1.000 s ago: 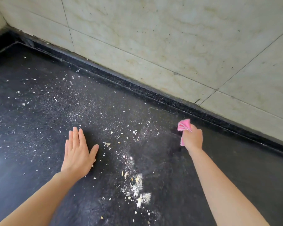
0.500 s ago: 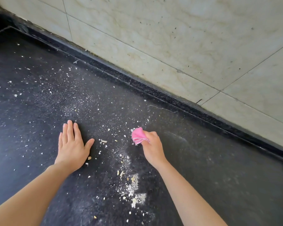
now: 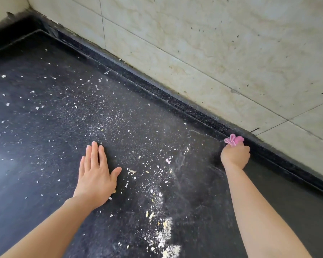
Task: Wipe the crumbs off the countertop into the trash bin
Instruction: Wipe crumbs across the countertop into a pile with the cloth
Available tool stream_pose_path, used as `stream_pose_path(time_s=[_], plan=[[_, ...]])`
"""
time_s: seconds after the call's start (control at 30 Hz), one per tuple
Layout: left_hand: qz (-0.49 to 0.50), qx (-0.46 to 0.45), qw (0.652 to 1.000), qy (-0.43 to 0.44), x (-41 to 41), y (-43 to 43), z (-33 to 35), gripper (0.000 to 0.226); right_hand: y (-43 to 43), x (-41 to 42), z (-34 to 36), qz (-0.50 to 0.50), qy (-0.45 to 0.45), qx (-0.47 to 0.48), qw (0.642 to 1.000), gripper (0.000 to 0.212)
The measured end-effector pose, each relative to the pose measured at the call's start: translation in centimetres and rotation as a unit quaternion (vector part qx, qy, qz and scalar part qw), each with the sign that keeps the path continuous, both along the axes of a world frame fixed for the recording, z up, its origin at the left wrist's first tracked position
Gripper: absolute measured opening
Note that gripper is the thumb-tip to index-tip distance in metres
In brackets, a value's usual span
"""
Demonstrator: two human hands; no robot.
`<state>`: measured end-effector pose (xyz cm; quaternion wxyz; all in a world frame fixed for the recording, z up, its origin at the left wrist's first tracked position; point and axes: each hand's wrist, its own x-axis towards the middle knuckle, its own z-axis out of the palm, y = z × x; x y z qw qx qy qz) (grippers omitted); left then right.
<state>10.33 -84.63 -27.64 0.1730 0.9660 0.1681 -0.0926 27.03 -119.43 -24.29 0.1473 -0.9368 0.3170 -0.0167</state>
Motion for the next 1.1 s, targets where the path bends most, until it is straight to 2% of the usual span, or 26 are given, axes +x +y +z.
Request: stream_pose_path(time_s=[0.07, 0.13, 0.17, 0.23, 0.37, 0.47, 0.57, 0.67, 0.73, 0.83, 0.9, 1.0, 1.1], plan=[[0.001, -0.004, 1.0, 0.005, 0.0, 0.0, 0.3, 0.08, 3.2, -0.4, -0.3, 0.106, -0.018, 0.002, 0.994, 0.032], [0.002, -0.007, 1.0, 0.006, 0.0, 0.0, 0.5, 0.08, 4.7, -0.1, 0.2, 0.23, -0.007, 0.047, 0.972, 0.025], [0.0, -0.009, 1.0, 0.008, 0.0, 0.0, 0.6, 0.08, 4.8, 0.5, 0.7, 0.258, 0.011, 0.079, 0.963, 0.026], [-0.002, -0.011, 1.0, 0.01, 0.0, 0.0, 0.6, 0.081, 3.7, 1.8, 1.9, 0.267, 0.028, 0.084, 0.96, 0.032], [-0.001, -0.007, 1.0, 0.003, -0.1, 0.0, 0.4, 0.081, 3.8, 2.4, 1.5, 0.229, -0.002, -0.019, 0.973, 0.027], [-0.004, -0.007, 1.0, 0.009, -0.1, 0.1, 0.5, 0.081, 8.2, -0.6, 0.2, 0.298, -0.015, -0.017, 0.954, 0.036], [-0.003, -0.022, 1.0, 0.015, 0.0, 0.0, 0.9, 0.081, 12.0, -4.8, 0.4, 0.414, 0.003, 0.088, 0.906, 0.034], [-0.006, -0.027, 0.999, 0.021, 0.0, 0.1, 1.3, 0.081, 13.6, -7.4, 2.2, 0.451, 0.09, 0.237, 0.856, 0.039], [-0.008, -0.031, 0.999, 0.026, 0.1, 0.2, 1.3, 0.081, 13.0, -6.4, 3.5, 0.432, 0.073, 0.233, 0.868, 0.039], [-0.009, -0.034, 0.999, 0.031, 0.0, 0.2, 1.1, 0.081, 9.9, -1.6, 4.5, 0.333, 0.006, 0.146, 0.931, 0.033], [-0.008, -0.032, 0.999, 0.035, 0.0, 0.3, 0.8, 0.079, 8.0, 1.5, 4.2, 0.29, -0.006, 0.074, 0.954, 0.035], [-0.007, -0.028, 0.999, 0.035, -0.1, 0.2, 0.6, 0.077, 8.4, 3.7, 2.8, 0.273, -0.005, 0.002, 0.962, 0.031], [-0.007, -0.031, 0.999, 0.037, -0.1, 0.2, 0.8, 0.078, 12.1, 3.5, 1.7, 0.344, 0.018, 0.026, 0.939, 0.028]])
